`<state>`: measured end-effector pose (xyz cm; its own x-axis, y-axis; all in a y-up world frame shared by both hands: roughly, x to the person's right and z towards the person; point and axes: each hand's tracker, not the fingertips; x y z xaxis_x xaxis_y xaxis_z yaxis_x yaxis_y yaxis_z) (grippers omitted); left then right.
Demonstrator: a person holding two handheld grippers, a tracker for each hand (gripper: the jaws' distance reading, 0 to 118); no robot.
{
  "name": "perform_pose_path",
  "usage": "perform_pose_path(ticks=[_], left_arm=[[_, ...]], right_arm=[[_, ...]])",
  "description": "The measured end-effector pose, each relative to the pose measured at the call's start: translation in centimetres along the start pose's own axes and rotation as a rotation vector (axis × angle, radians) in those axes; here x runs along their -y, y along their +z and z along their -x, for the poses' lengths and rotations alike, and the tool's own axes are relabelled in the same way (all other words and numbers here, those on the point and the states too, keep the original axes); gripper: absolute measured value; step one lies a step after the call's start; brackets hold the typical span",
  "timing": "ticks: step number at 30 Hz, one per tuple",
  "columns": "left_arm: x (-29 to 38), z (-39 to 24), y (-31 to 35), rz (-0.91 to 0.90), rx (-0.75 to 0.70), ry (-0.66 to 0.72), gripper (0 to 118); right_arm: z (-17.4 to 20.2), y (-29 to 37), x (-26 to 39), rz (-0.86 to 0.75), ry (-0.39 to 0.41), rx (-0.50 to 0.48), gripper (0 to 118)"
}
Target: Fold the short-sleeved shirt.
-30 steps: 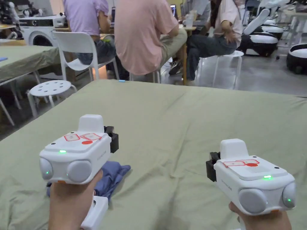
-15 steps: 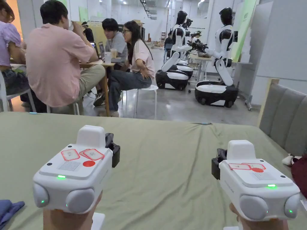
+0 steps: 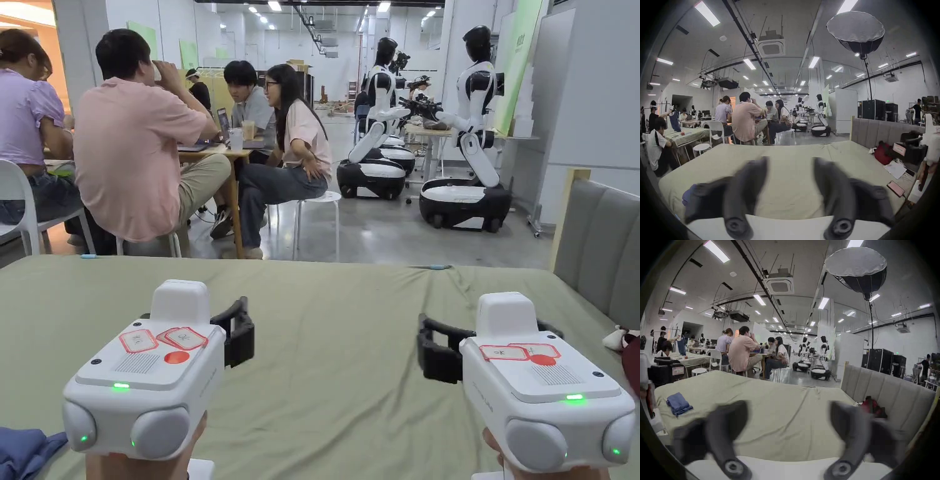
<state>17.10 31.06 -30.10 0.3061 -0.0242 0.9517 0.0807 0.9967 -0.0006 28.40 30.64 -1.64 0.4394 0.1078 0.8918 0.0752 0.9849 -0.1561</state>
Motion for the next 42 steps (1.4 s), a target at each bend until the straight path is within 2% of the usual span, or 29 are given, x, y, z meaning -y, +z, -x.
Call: perform_pose_path(ticks=[1,2,21,24,27,31,36,40,42], left_arm=[[0.1,0.0,0.1,-0.006,-0.002,-0.007,100],[0.2,-0.1,0.2,-0.02,-0.007,-0.02,118],[-0.2,-0.6,0.9,-0.054,0.006,-0.052,118],[0.0,-0.5,1.0,-0.047,0.009,-0.056,118],[0.1,-0.4,1.0,-0.046,0.01,-0.054,118],[0.1,-0.2,1.0,-0.044,0.012,-0.041,118],[0.1,-0.2,1.0,-0.043,0.013,-0.036,118],[0.2,-0.2,0.9,-0.038,0.015,-0.039,118],[0.2,-0.2,0.9,-0.038,0.015,-0.035,118]], right_arm=[[0.1,0.0,0.1,-0.006,-0.001,0.004,118],[0.1,0.6,0.0,-0.046,0.004,0.002,118],[-0.6,0.2,-0.1,-0.025,-0.054,0.019,118],[-0.8,0.0,-0.1,-0.023,-0.113,-0.017,118],[-0.4,-0.3,-0.6,-0.006,-0.146,-0.011,118],[1.0,0.0,-0.8,-0.015,-0.071,0.029,118],[1.1,-0.1,-1.6,0.015,-0.162,0.03,118],[1.2,-0.1,-1.5,0.025,-0.173,0.042,118],[1.1,-0.1,-1.4,0.027,-0.198,0.012,118]])
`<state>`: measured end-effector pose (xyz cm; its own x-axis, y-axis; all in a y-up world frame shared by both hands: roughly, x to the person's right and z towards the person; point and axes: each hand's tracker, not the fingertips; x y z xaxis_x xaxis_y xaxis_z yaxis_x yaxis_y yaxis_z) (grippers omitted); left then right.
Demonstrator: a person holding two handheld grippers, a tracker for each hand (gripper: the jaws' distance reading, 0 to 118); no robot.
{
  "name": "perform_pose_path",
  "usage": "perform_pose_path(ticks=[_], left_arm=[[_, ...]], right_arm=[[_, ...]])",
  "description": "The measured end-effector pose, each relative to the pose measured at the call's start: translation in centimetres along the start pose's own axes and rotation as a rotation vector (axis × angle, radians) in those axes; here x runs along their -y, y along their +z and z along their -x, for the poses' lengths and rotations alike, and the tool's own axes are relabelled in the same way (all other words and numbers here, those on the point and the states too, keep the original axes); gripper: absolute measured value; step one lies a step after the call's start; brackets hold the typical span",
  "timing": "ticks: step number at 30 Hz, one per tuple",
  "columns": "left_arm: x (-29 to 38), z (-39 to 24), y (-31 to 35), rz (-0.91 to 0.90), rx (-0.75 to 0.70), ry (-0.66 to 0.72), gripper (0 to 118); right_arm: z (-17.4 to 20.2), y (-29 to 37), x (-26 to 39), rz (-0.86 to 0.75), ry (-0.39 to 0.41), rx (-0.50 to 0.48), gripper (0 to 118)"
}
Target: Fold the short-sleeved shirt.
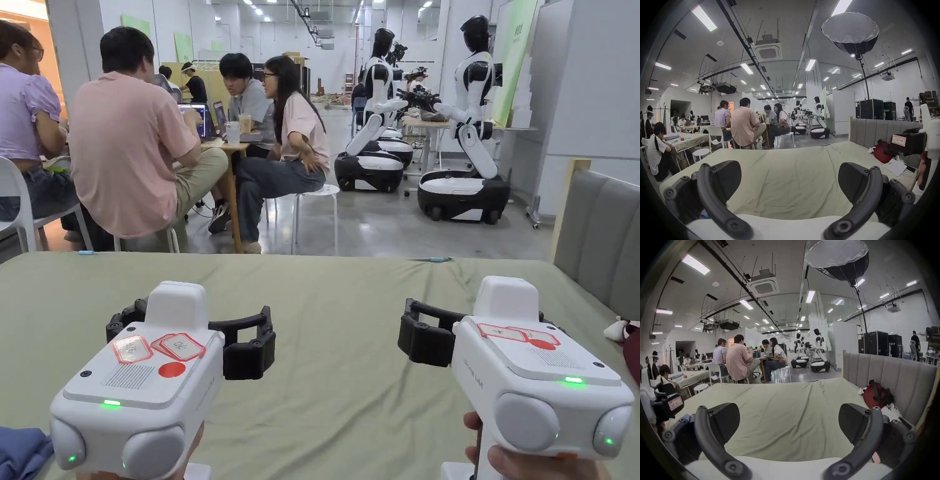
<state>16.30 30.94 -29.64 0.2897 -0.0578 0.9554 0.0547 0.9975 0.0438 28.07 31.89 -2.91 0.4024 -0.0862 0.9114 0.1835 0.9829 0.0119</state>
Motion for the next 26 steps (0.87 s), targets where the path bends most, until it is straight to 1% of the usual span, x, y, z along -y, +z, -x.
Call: perform_pose_path(ticks=[2,3,4,5,7,8,9,14,15,17,18,19,20,22,23,25,26], left_arm=[[0.0,0.0,0.0,0.001,0.001,0.005,118],[0.0,0.0,-0.1,0.002,0.0,0.007,118],[0.0,0.0,-0.1,0.002,0.0,0.007,118],[0.0,-0.1,-0.2,0.002,0.0,0.006,118],[0.0,-0.2,-0.2,0.003,0.002,0.005,118],[0.1,-0.3,-0.2,0.002,0.004,0.006,118],[0.1,-0.3,-0.3,0.001,0.005,0.006,118],[0.1,-0.5,-0.2,0.002,0.008,0.002,118],[0.1,-0.5,-0.2,0.003,0.007,0.001,118],[0.2,-0.4,-0.3,0.005,0.006,0.0,118],[0.2,-0.4,-0.3,0.007,0.003,0.0,118],[0.3,-0.4,-0.3,0.007,0.001,0.0,118],[0.2,-0.4,-0.3,0.006,0.002,0.0,118],[0.3,-0.4,-0.3,0.007,0.003,0.001,118],[0.3,-0.4,-0.3,0.007,0.003,0.0,118],[0.3,-0.5,-0.3,0.007,0.002,-0.002,118],[0.3,-0.5,-0.3,0.006,0.003,-0.002,118]], right_arm=[[0.0,0.2,0.1,0.007,-0.042,-0.001,118],[0.1,0.0,-0.2,0.023,-0.046,0.015,118],[0.3,-0.1,-0.4,0.039,-0.056,0.04,118],[0.5,0.2,-0.4,0.048,-0.055,0.087,118],[1.4,0.0,-0.4,0.037,-0.002,0.179,118],[1.8,-0.2,-0.3,0.03,0.027,0.21,118],[2.0,-0.1,-0.1,0.023,0.048,0.221,118],[1.3,-0.1,0.3,0.045,0.045,0.114,118],[1.4,-0.2,0.2,0.054,0.046,0.121,118],[1.4,-0.3,0.2,0.067,0.082,0.119,118],[1.3,-0.4,0.2,0.069,0.076,0.108,118],[1.2,-0.4,0.1,0.085,0.051,0.085,118],[1.1,-0.5,0.0,0.098,0.053,0.067,118],[1.2,-0.4,0.1,0.099,0.057,0.071,118],[1.3,-0.6,0.1,0.109,0.049,0.078,118],[1.2,-0.5,0.3,0.124,-0.001,0.089,118],[1.3,-0.5,0.3,0.122,0.008,0.106,118]])
